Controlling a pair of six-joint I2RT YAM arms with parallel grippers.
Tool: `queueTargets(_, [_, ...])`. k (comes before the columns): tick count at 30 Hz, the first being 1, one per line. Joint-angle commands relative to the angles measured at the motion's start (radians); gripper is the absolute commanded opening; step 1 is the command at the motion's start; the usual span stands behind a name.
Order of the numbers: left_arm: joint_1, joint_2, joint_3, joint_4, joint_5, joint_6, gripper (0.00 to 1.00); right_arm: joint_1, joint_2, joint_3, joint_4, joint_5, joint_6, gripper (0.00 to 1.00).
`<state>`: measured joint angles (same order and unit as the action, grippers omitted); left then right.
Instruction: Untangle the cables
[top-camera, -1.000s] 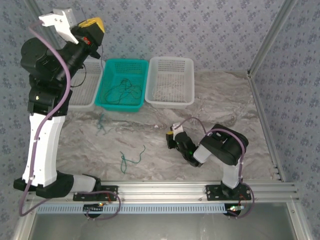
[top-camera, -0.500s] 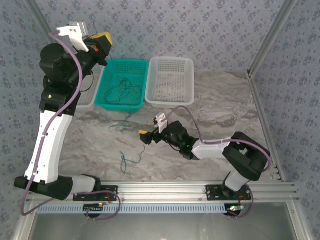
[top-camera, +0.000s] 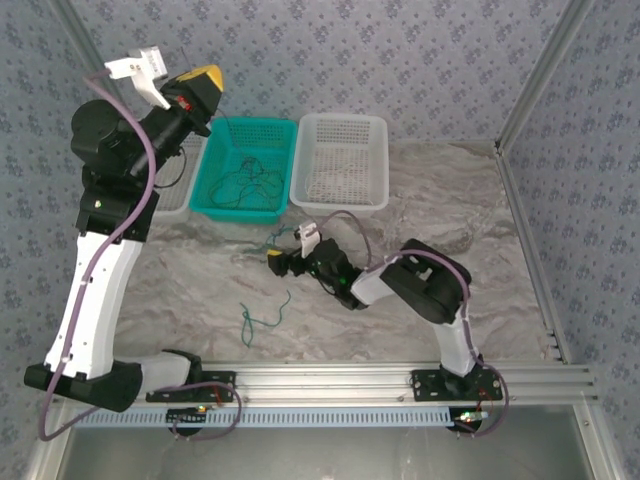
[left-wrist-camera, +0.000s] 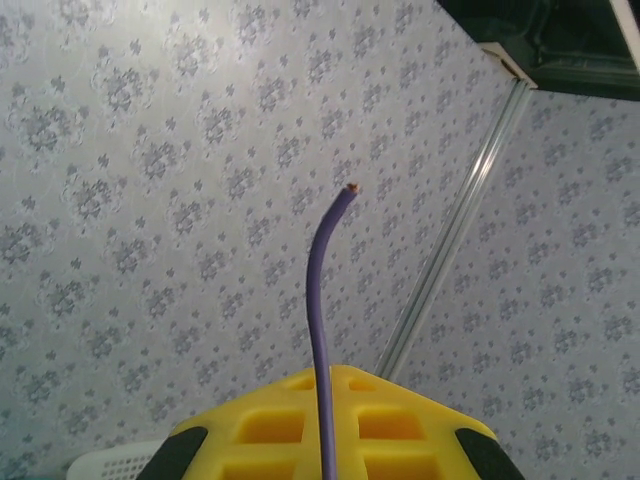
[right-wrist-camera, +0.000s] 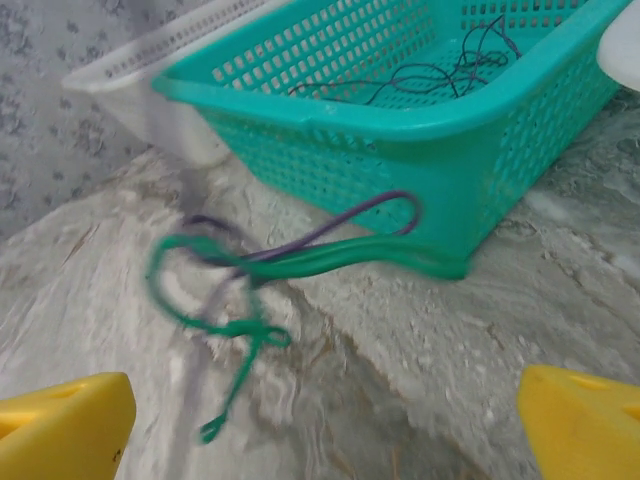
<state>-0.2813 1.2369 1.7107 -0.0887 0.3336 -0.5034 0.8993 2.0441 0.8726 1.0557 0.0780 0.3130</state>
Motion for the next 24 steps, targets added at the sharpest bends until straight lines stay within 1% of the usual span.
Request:
queueTargets(1, [0.002,-0.024,0.011,0.047,0.024,-0.01,0.0,0.009,0.076,0.095,0.107,0.032,0.076,1.0])
queueTargets(3, [0.002,-0.025,0.018,0.032,0.024,-0.002,0.0,0.009,0.117,0.144,0.114,0.038,0.085,0.99])
queueTargets(7, [0.002,-0.042,0.009,0.042,0.009,0.0,0.0,0.013,0.182,0.235,0.092,0.019,0.109,0.87])
queueTargets(8, [0.001,-0.042,0.012,0.043,0.007,0.0,0.0,0.02,0.196,0.256,0.079,0.016,0.109,0.86])
queueTargets(10, [0.002,-0.038,0.029,0.034,0.009,0.003,0.0,0.035,0.212,0.275,0.079,0.002,0.095,0.87])
queueTargets(15, [0.001,-0.021,0.061,0.02,0.022,0.001,0.0,0.061,0.224,0.306,0.135,-0.1,0.085,0.97])
queueTargets(16, [0.002,-0.017,0.063,0.018,0.024,-0.003,0.0,0.063,0.233,0.31,0.134,-0.106,0.09,0.98])
queueTargets(17, [0.002,-0.016,0.063,0.019,0.029,-0.01,0.0,0.064,0.245,0.36,0.122,-0.095,0.097,0.98])
queueTargets(18, [0.002,-0.017,0.061,0.023,0.033,-0.016,0.0,0.065,0.257,0.381,0.106,-0.083,0.101,0.97])
queueTargets(21, [0.002,-0.021,0.062,0.032,0.032,-0.023,0.0,0.059,0.301,0.445,0.069,-0.009,0.127,0.82])
queueTargets(24, [0.002,-0.014,0.107,-0.006,0.007,0.0,0.0,0.048,0.339,0.45,0.09,0.061,0.144,0.51])
